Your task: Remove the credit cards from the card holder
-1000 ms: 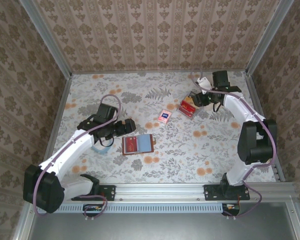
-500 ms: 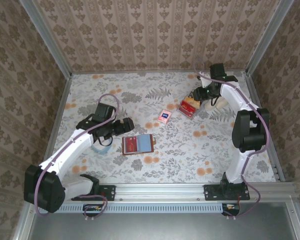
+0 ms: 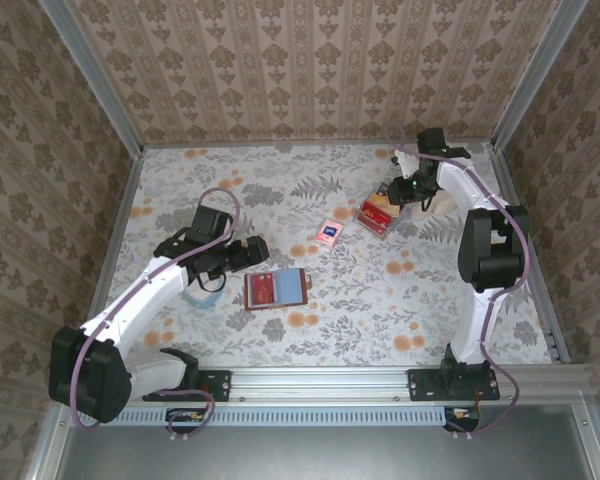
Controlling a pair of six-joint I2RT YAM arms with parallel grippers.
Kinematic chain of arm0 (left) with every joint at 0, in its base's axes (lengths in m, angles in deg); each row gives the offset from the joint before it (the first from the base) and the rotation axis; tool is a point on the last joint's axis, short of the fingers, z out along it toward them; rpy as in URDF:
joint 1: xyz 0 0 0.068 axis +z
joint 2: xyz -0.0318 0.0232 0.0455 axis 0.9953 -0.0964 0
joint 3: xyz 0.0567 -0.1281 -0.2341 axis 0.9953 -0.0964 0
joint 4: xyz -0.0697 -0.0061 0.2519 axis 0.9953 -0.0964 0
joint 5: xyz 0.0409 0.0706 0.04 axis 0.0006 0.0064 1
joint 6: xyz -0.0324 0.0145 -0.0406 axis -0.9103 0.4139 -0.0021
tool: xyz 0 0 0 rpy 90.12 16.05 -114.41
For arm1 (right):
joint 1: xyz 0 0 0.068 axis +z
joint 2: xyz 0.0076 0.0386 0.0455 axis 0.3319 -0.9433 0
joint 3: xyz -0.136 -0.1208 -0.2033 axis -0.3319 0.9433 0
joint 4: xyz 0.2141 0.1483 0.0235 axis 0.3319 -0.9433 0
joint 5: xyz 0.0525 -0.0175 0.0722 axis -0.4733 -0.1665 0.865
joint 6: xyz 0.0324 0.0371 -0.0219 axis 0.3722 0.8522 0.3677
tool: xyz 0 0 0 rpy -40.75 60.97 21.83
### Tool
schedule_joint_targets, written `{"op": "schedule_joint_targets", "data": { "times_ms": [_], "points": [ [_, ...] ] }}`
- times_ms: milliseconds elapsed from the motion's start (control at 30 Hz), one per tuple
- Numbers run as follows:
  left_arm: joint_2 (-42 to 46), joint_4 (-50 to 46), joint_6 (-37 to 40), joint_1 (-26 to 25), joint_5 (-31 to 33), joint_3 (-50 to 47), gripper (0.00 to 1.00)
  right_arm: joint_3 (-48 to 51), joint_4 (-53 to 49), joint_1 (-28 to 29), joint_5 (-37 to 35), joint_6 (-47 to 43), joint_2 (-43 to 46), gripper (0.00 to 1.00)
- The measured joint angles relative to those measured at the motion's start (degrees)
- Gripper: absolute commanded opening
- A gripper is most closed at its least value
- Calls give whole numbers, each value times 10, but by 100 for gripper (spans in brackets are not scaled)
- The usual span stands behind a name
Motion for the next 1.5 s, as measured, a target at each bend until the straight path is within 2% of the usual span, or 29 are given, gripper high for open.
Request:
{"op": "schedule_joint_targets", "data": {
  "times_ms": [467,700,867,1367,1433,1500],
  "points": [
    [0,1,0,0,0,0,100,27,19,0,20,-63,3,14],
    [0,1,0,0,-2,0,100,102,75,0,30,-105,64,6],
    [0,1,0,0,-5,0,100,119,96,0,34,-134,85,3],
    [0,1,0,3,-7,0,100,179,189,0,51,-179,95,2],
    [0,1,0,3,-7,0,100,182,200,0,52,-183,95,4],
    [0,1,0,3,-8,0,100,182,203,0,54,-190,95,11]
  ]
}}
